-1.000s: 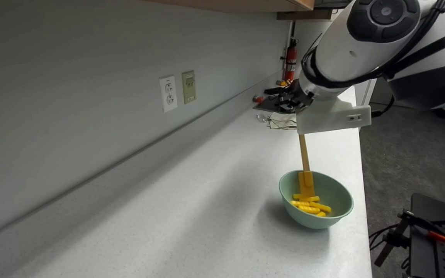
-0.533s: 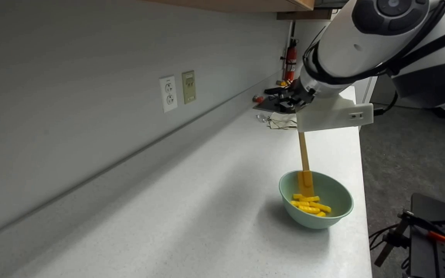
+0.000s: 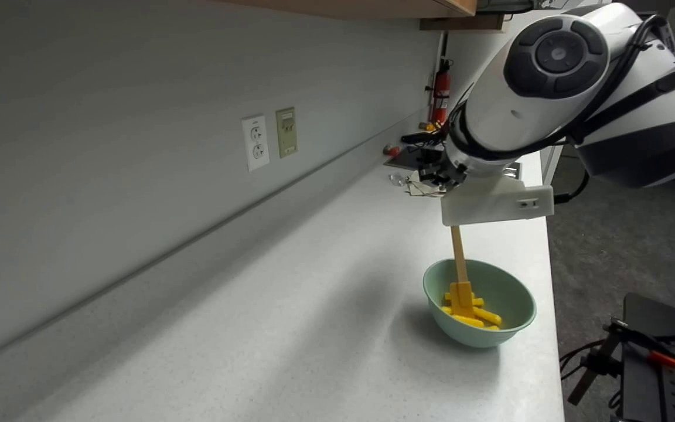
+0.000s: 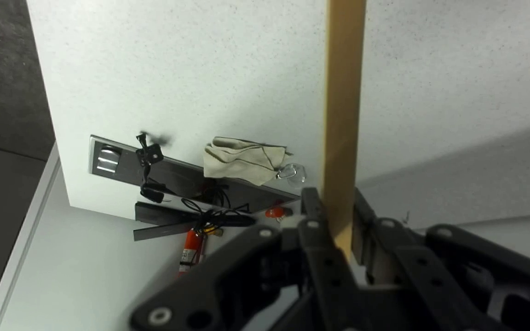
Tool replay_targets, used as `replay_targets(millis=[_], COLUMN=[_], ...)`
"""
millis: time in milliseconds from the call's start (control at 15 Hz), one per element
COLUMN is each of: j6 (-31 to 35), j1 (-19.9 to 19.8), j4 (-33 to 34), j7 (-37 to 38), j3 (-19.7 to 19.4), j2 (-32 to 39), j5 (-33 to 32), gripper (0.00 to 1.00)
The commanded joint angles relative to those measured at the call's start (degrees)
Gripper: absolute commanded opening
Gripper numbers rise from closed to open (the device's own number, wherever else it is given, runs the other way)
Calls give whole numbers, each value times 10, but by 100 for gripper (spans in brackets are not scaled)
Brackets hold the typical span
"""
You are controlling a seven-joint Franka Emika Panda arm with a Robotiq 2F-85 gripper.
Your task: Use the wooden cooking stick to stir the contents of the green bowl
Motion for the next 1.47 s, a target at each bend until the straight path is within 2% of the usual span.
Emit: replay_targets(millis=[0, 933, 1400], j6=[15, -19, -36], j1=[0, 5, 5], j4=[26, 31, 26], j7=[14, 21, 31], j3=[-10, -13, -12], j2=[37, 29, 9], j5=[5, -48, -106], gripper=[4, 4, 4])
